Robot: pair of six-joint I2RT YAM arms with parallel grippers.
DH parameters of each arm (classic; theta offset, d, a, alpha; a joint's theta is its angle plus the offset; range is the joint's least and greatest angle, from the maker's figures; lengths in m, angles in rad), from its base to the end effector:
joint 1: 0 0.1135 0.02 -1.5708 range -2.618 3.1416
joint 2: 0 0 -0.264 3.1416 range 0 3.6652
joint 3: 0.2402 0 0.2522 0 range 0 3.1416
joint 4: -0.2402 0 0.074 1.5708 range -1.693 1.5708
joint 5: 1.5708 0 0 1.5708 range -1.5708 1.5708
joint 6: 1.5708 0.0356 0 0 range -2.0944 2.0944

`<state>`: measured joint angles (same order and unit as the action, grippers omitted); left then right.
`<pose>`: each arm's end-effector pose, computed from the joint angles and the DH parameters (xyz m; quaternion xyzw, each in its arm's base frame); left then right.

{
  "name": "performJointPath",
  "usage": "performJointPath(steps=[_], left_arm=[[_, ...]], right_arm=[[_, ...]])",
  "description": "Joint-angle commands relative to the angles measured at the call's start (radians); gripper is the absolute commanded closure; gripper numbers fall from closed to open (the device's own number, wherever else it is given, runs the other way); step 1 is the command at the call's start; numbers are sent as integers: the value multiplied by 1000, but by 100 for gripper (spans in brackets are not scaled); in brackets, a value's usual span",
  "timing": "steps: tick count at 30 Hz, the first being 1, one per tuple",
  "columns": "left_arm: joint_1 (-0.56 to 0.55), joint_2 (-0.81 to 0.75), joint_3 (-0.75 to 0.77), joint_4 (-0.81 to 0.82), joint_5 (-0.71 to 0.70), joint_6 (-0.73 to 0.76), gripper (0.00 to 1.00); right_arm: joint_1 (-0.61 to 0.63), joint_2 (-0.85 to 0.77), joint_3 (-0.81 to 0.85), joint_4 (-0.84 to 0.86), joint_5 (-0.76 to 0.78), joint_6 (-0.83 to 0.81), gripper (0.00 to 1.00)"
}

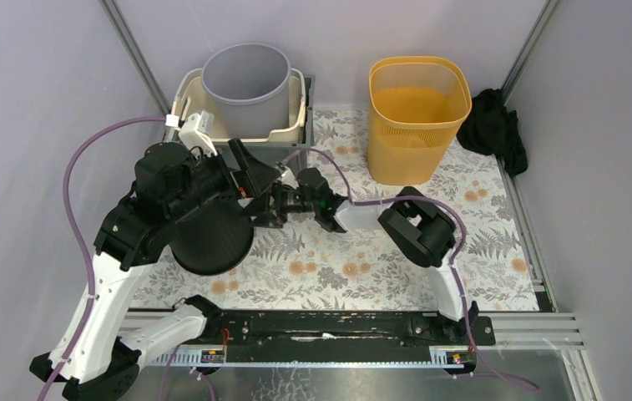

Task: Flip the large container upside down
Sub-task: Move the container to the center of the board.

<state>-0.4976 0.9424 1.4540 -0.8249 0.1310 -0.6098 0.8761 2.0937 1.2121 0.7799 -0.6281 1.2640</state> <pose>0.1322 -0.0771 0.4656 -0.0068 0.8079 -0.3536 0.4713 0.2760 0.3639 0.1809 -0.0671 0.7325 0.6693 0.1049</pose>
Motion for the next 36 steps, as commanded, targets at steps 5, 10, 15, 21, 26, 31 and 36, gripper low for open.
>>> performJointPath(steps=[5, 10, 15, 21, 26, 31, 36], left_arm=[[-6, -11, 19, 19, 2, 18, 0], [-6, -11, 29, 9, -2, 18, 0], [-6, -11, 30, 12, 0, 15, 0], [-6, 4, 72, 10, 0, 31, 0], [-6, 28, 77, 27, 6, 40, 0], [-5, 37, 32, 65, 14, 39, 0], [-5, 51, -40, 114, 27, 39, 0]], right_arm=[[66, 268, 439, 64, -14, 86, 22], [67, 316, 508, 44, -22, 89, 22], [41, 219, 384, 20, -51, 17, 22], [-25, -59, 293, -483, -58, -385, 22], [-60, -241, 459, -1112, 156, -811, 20], [-118, -320, 697, -1459, 395, -989, 20], [-168, -332, 906, -1597, 638, -1092, 20]])
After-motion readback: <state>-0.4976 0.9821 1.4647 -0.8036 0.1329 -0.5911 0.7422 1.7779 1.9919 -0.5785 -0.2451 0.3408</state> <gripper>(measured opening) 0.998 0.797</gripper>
